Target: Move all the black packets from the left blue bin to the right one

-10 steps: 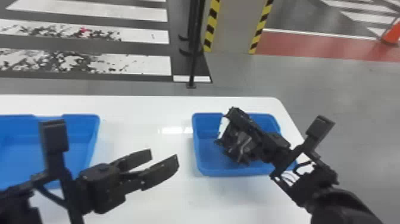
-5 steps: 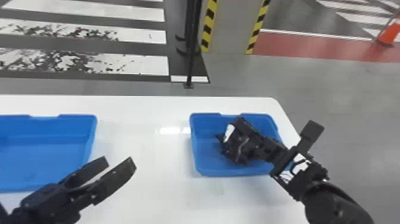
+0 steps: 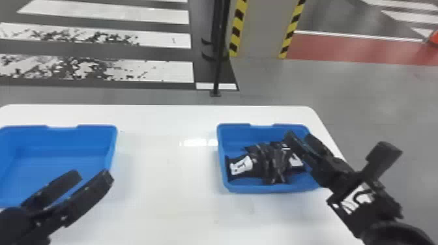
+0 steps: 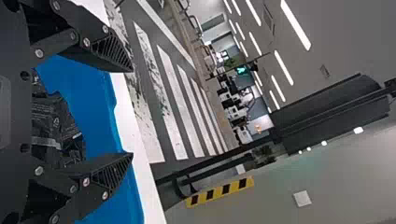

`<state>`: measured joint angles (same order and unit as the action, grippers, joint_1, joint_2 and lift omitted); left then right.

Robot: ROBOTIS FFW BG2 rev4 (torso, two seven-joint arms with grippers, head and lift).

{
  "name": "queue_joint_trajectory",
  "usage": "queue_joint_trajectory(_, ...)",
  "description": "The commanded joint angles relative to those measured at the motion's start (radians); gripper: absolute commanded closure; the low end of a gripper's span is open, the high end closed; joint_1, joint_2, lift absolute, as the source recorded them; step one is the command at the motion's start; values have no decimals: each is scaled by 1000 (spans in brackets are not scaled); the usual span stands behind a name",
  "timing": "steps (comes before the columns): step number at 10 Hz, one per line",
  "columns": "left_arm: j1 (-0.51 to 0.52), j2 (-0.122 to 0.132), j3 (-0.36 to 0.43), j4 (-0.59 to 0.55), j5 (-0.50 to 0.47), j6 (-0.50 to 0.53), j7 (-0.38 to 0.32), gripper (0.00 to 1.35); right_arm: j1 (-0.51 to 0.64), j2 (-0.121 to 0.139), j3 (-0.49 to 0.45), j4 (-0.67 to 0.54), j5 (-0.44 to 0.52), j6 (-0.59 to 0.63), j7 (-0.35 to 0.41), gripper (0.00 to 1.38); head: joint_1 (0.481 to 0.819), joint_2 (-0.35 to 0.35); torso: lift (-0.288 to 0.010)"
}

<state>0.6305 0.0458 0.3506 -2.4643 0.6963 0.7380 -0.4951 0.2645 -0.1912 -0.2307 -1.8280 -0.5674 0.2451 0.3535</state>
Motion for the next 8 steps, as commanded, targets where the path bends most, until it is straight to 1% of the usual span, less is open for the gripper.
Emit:
queue_joint_trajectory(1,47,-1,32,-3,-42,-129,-3,168,172,18,-1,-176,71,-91,-28,202,695,-151,-138)
queue_joint_trajectory(2,94,-11,64,-3,-82,-205,-3,170,275,49,-1,-259,131,-157,-50,202,695,-139,-138)
queue_joint_trajectory(3,145,-38,108,-3,-108,-262,1,170,366,87,-1,-316,206,-245,-70,202,695,-102,-138)
queue_joint_trajectory(4,202,-48,152,-3,-188,-363,3,168,445,121,1,-348,242,-316,-80,203,695,-63,-138)
queue_joint_trajectory(5,258,-48,166,-3,-234,-493,15,168,513,147,3,-372,272,-373,-80,203,695,-12,-138)
queue_joint_trajectory(6,297,-48,162,-3,-278,-571,41,168,585,164,13,-404,288,-417,-94,203,695,36,-138)
queue_joint_trajectory(7,305,-48,176,-1,-321,-596,55,170,641,168,41,-416,286,-444,-110,203,695,55,-138)
queue_joint_trajectory(8,295,-48,190,19,-357,-628,59,170,673,168,67,-421,288,-451,-111,203,695,89,-138)
